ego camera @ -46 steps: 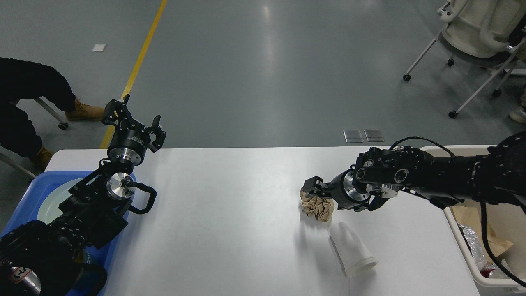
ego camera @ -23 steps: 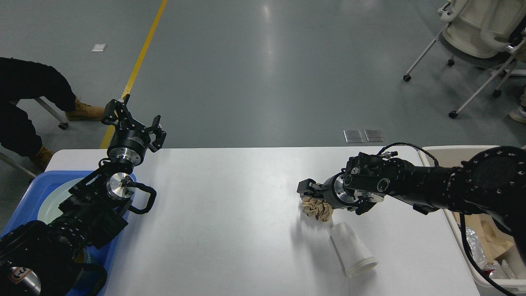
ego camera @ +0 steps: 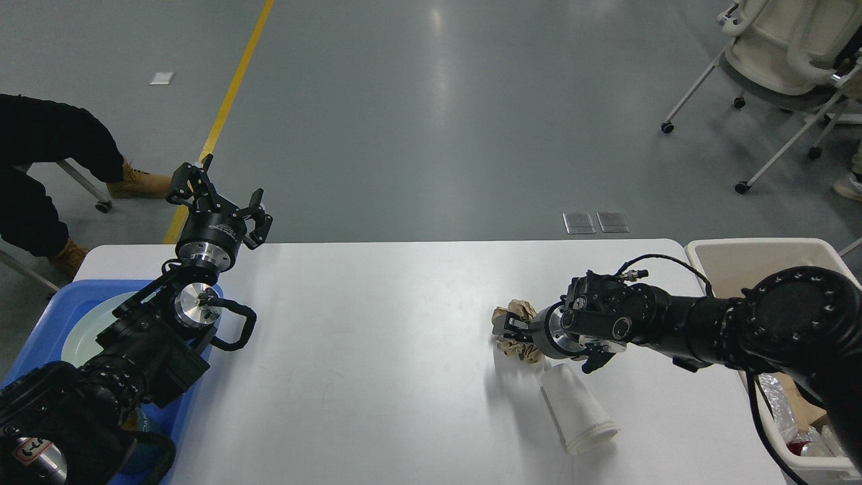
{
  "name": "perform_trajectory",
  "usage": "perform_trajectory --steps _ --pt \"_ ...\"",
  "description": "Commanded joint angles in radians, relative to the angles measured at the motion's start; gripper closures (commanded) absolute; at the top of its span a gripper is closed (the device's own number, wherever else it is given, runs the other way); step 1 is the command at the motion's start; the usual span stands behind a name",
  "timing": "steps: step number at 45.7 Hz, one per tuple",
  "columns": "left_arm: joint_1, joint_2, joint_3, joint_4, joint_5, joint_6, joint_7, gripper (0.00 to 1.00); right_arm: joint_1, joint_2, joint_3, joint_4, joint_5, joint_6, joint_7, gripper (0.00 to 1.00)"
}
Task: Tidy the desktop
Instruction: 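Lower the right gripper onto the crumpled brown paper and close it, then lift the paper ball up and carry it over the white bin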
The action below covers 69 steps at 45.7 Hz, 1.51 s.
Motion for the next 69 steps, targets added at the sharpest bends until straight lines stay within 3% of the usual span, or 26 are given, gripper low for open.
perform_trajectory --steps 1,4,7,26,38,45,54,69 --pt "0.0 0.0 0.0 0.0 0.0 0.0 0.0 0.04 -0.004 0.001 0.001 0.001 -0.002 0.002 0.0 0.71" --pt "0.0 0.0 0.0 -0.001 0.0 0.0 0.0 0.04 -0.002 0.002 -0.001 0.002 -0.008 0.009 -0.002 0.89" --pt "0.0 0.0 0.0 0.0 0.0 0.0 0.0 0.04 0.004 0.004 -0.001 0.004 -0.008 0.012 -0.002 1.0" --pt "0.0 0.0 0.0 0.0 0.0 0.0 0.0 0.04 0.055 -0.007 -0.001 0.021 -0.007 0.077 -0.008 1.0" --pt "0.0 0.0 0.0 0.0 0.0 0.0 0.0 0.04 0.222 -0.163 -0.007 0.082 -0.008 0.245 -0.009 1.0" --pt "0.0 0.0 0.0 0.0 0.0 0.0 0.0 0.04 0.367 -0.275 -0.039 0.123 -0.021 0.425 -0.017 1.0" --pt "0.0 0.0 0.0 0.0 0.0 0.0 0.0 0.04 0.608 -0.361 -0.157 0.136 -0.022 0.779 -0.017 1.0" --pt "0.0 0.0 0.0 0.0 0.0 0.0 0.0 0.04 0.932 -0.407 -0.453 0.136 -0.022 0.788 -0.017 1.0"
